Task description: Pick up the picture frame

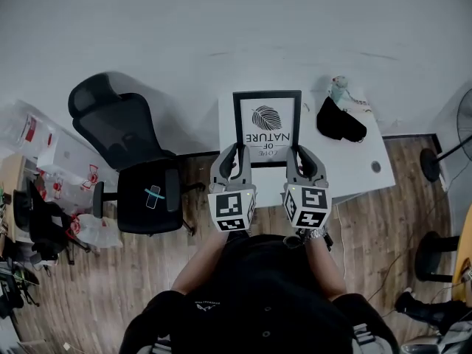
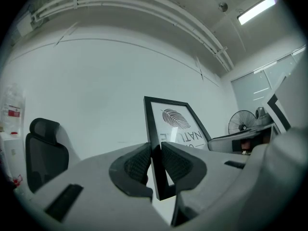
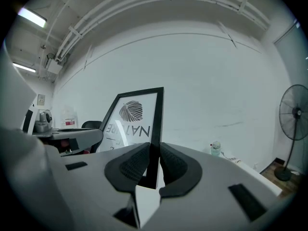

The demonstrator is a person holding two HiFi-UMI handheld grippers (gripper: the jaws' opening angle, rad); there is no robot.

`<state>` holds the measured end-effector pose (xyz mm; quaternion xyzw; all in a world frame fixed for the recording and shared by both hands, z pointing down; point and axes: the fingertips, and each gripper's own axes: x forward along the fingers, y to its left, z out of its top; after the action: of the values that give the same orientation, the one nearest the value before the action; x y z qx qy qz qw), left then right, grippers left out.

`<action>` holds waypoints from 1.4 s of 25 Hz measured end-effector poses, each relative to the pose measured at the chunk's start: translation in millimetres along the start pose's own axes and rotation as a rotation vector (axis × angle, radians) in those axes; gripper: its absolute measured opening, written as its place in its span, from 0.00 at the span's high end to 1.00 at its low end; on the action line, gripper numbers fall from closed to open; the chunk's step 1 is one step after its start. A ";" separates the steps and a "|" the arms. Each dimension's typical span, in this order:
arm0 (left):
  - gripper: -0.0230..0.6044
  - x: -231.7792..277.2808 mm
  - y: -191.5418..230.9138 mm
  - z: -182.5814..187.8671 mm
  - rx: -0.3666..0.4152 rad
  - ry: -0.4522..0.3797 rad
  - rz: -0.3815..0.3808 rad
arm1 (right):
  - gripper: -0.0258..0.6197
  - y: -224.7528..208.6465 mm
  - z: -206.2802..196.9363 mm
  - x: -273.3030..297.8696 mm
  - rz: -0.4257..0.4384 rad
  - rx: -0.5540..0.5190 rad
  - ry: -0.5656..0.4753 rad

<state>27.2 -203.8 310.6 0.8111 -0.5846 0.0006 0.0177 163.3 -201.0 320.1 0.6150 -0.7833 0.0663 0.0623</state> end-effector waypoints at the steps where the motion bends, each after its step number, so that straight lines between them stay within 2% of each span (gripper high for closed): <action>1: 0.85 -0.2 0.3 7.1 0.002 -0.016 -0.001 | 0.86 0.6 7.2 -1.2 0.000 -0.005 -0.015; 8: 0.85 -0.4 1.4 54.1 0.039 -0.123 -0.016 | 0.86 4.0 53.6 -8.8 -0.003 -0.030 -0.124; 14: 0.85 -5.1 -0.1 77.3 0.052 -0.176 -0.023 | 0.86 6.4 77.8 -17.8 -0.004 -0.047 -0.181; 23: 0.85 -15.6 0.9 83.6 0.055 -0.201 -0.025 | 0.86 12.6 83.0 -26.5 -0.005 -0.057 -0.206; 35: 0.85 -14.7 0.8 79.3 0.053 -0.192 -0.018 | 0.86 11.6 80.2 -23.9 0.002 -0.060 -0.193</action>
<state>20.2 -192.4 231.0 0.8128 -0.5761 -0.0620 -0.0598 156.4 -189.9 236.6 0.6156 -0.7879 -0.0165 0.0048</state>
